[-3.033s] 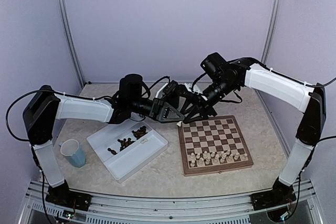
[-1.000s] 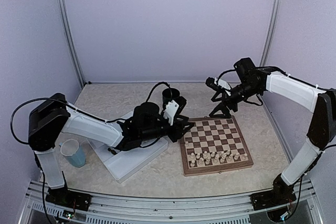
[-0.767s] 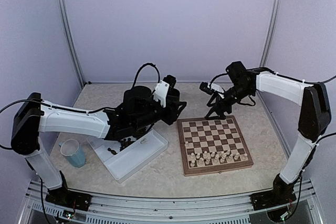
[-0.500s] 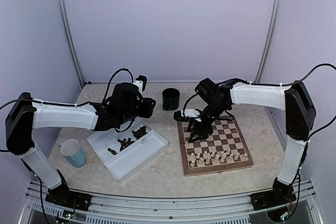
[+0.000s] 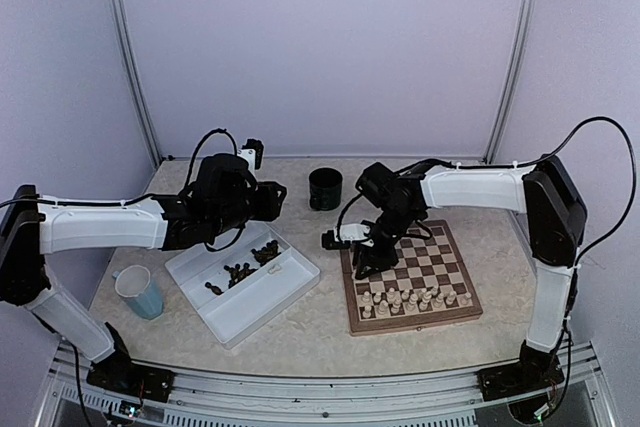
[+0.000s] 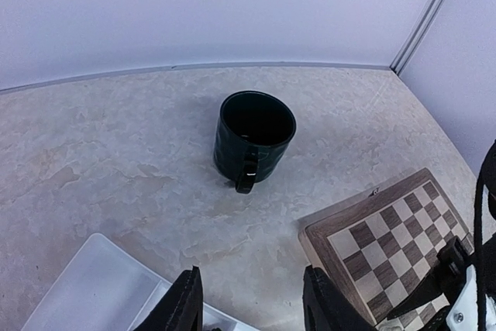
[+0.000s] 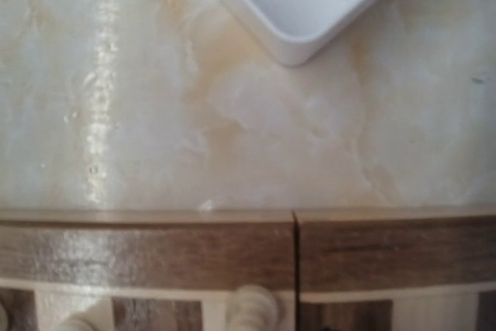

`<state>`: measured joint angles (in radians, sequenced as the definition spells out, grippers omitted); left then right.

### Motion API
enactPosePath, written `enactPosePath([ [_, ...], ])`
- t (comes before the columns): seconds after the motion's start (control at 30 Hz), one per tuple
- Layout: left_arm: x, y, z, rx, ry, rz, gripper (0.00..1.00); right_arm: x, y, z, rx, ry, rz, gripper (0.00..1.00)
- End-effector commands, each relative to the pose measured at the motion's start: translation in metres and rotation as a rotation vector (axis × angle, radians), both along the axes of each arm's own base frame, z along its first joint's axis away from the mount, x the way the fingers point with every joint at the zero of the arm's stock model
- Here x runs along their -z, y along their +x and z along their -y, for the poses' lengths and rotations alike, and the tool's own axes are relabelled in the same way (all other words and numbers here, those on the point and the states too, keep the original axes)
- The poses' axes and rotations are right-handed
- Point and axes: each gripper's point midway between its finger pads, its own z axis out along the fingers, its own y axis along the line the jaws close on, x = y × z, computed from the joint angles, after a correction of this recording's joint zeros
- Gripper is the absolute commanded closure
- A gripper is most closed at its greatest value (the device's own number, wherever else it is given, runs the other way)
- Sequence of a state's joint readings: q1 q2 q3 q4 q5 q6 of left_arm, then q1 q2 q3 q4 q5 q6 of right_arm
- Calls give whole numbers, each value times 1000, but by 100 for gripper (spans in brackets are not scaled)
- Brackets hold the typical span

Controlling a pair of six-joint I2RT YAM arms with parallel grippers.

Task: Set up the chess pieces on the board
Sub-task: Pick up the pawn from the chessboard.

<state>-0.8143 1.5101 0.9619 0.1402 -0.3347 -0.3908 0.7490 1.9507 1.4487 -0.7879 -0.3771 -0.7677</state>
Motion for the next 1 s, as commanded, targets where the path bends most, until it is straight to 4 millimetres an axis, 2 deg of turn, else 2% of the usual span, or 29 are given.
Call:
enactPosePath([
  [0.0,1,-2,-2,-3,-1,-5,56,5,-3,-6,-20,-23,4,63],
  [0.27,4,-3,0,6,-3,-15,56,13,-1,-7,-2,-48,-2,77],
  [0.37,4,-3,1,9,-8,-19,56,10,0,-7,6,-49,3,84],
  [0.53,1,-2,4,17,-12,-19,56,-3,-2,7,21,-64,29,87],
  [0.67,-8,1,9,26,-17,-6,56,-20,0,41,66,-64,69,87],
  [0.77,-12,4,13,32,-20,-2,56,-29,1,77,129,-54,70,88],
  [0.8,-12,5,16,37,-20,-2,56,-30,3,95,164,-54,60,88],
  [0.97,-12,12,29,63,-20,-14,56,-27,-1,159,262,-78,89,88],
])
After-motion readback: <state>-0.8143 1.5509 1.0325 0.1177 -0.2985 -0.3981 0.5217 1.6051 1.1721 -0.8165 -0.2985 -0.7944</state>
